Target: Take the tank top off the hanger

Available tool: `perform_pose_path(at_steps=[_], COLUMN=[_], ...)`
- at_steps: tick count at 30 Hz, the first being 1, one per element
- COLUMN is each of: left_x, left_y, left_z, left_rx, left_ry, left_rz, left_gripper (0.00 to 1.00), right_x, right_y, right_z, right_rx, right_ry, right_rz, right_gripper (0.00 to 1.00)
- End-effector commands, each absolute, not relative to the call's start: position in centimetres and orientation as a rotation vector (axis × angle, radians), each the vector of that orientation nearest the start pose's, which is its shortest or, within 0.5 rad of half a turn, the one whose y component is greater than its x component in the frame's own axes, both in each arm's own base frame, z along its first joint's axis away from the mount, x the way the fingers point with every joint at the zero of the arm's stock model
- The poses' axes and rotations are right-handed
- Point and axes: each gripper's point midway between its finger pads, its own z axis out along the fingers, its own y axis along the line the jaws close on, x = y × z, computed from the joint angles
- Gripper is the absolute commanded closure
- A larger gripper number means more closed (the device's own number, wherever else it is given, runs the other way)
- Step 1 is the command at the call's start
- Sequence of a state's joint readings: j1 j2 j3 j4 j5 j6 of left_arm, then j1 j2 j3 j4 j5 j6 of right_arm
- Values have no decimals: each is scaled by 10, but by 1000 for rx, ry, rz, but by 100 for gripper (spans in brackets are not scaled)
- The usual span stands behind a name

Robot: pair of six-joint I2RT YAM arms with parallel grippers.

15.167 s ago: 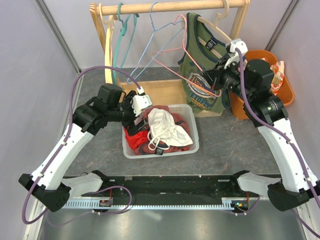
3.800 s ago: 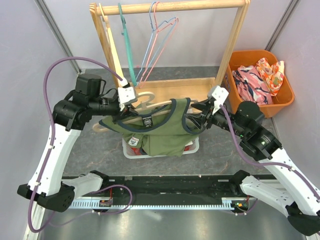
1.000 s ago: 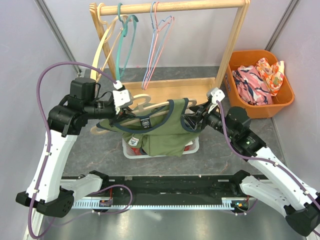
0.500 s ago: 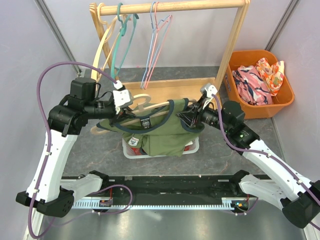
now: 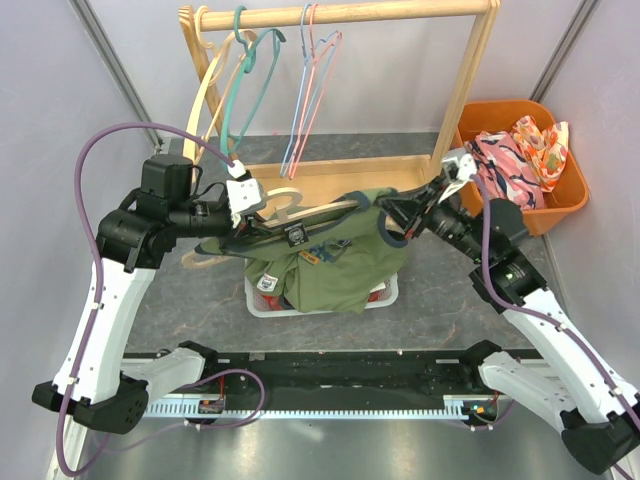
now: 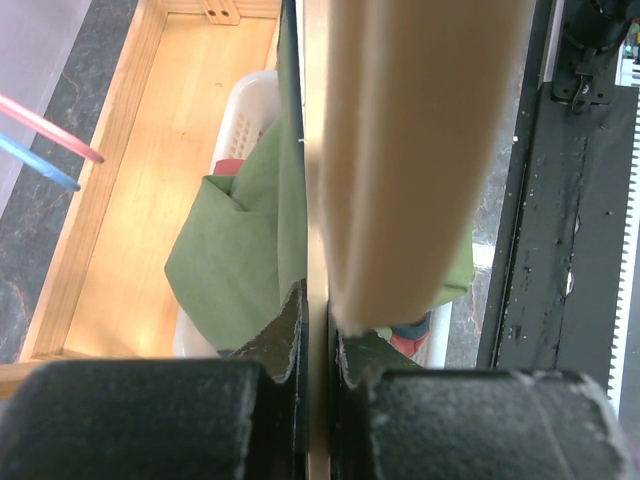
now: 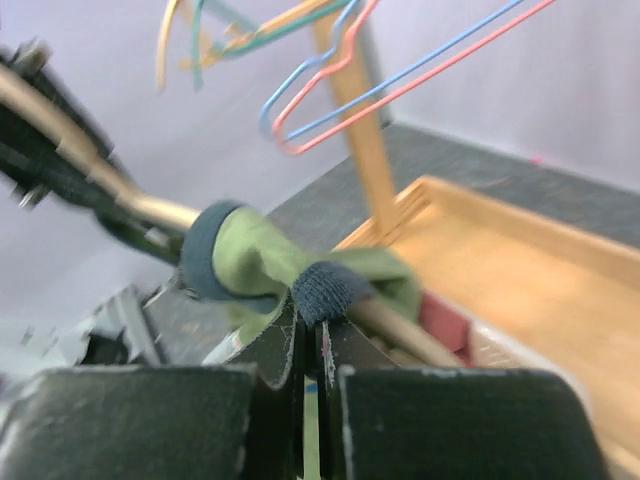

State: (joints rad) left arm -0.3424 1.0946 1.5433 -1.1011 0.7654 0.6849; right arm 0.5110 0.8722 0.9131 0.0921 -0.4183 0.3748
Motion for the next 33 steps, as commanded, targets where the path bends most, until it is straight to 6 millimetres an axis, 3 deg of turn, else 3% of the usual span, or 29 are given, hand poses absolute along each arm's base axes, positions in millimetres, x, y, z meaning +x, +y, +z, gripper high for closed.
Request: perform_pose_path(at_steps=[1, 3, 6, 13, 15, 20, 22, 23, 24, 26, 27, 28, 29, 31, 33], left_x=[198, 198, 196, 196, 195, 193, 193, 192, 193, 193, 192, 193, 193, 198, 206], left_y=[-180, -179, -179, -179, -179, -179, -179, -179, -179, -179, -179, -179, -177, -172, -165], left_z=[364, 363, 362, 366, 365, 369, 371, 372, 375, 377, 383, 383, 382, 379, 375], left_rx=[1343, 1341, 1343, 1342, 1343, 1347, 1346, 1347, 1347, 1344, 1355, 1357, 1355, 1348, 1326], left_ry=[1526, 1528, 1530, 1519, 1522, 1510, 1507, 1502, 1494, 1496, 1471, 1479, 1489, 1509, 1535], left_rz=[-624, -617, -619, -616, -617, -620, -616, -618, -613, -613, -612, -617, -617, -582, -522], left_gripper=[98, 98, 98, 98, 98, 98, 98, 98, 98, 98, 98, 98, 98, 98, 98], right_x=[276, 296, 312, 325, 326, 324, 321, 312, 309, 295, 287, 281, 273, 273, 279], right_y=[190, 168, 147, 121, 121, 142, 154, 170, 178, 202, 215, 224, 236, 231, 209], right_z=[392, 372, 349, 312, 306, 291, 296, 303, 307, 315, 318, 322, 328, 330, 342], right_rx=[-224, -121, -44, 13, 7, -89, -153, -251, -301, -446, -520, -571, -628, -674, -663], right_ry=[1484, 1572, 1654, 1782, 1799, 1849, 1825, 1791, 1770, 1718, 1691, 1666, 1638, 1623, 1592], right_rz=[841, 717, 583, 387, 374, 459, 522, 609, 643, 721, 758, 771, 780, 690, 537], right_gripper=[100, 100, 100, 100, 100, 100, 100, 96, 81, 65, 42, 31, 26, 19, 10])
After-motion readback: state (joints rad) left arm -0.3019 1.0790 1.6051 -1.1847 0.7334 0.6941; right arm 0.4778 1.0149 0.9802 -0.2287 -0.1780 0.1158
